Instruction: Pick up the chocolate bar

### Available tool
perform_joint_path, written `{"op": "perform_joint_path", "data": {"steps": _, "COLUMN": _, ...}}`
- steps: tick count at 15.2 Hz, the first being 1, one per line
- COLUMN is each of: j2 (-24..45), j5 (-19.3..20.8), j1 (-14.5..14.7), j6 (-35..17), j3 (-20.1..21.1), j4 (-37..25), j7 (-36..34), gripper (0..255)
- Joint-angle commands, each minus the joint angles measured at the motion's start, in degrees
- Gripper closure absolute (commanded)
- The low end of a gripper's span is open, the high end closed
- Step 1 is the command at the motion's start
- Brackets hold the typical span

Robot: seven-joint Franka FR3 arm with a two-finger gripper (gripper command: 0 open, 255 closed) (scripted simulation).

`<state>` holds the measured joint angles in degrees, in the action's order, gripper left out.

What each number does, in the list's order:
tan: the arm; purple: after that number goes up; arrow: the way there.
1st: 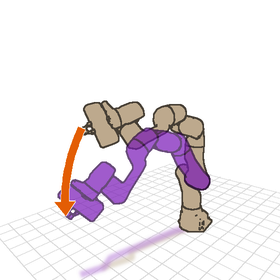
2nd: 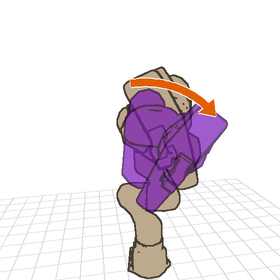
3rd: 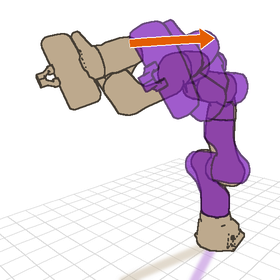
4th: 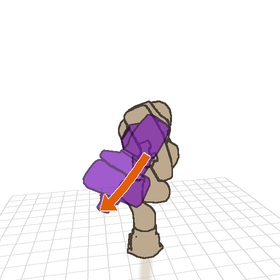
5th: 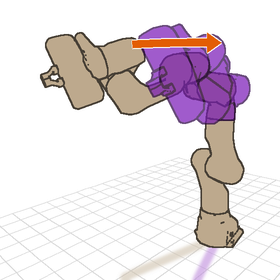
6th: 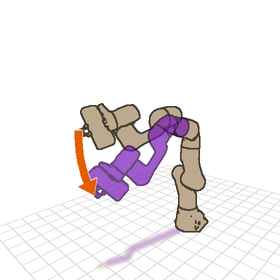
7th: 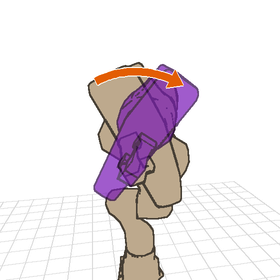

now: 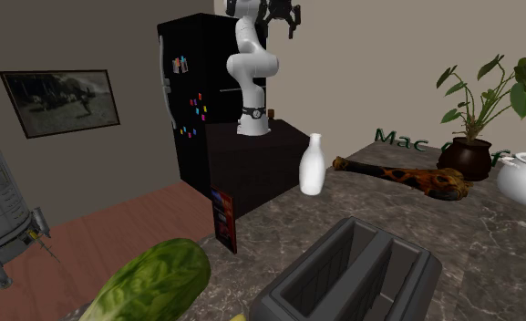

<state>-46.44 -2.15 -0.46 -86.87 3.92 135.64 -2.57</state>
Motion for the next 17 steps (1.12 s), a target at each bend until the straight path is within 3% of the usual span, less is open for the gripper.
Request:
{"op": "perform_joint_path", "data": {"steps": 1, "j2": 0.00, "j5": 0.00, "j1": 0.00, "j6": 0.00, "j3": 0.00, "j4": 0.00, "j7": 0.00, "gripper": 0}}
{"op": "perform_joint_path", "data": {"steps": 9, "j2": 8.54, "j5": 4.50, "j1": -1.12, "j6": -13.10, "j3": -7.35, "j4": 4.74, "j7": 11.33, "gripper": 0}}
{"op": "perform_joint_path", "data": {"steps": 17, "j2": 22.57, "j5": 6.44, "j1": -1.65, "j6": -26.06, "j3": -14.12, "j4": 3.79, "j7": 22.41, "gripper": 0}}
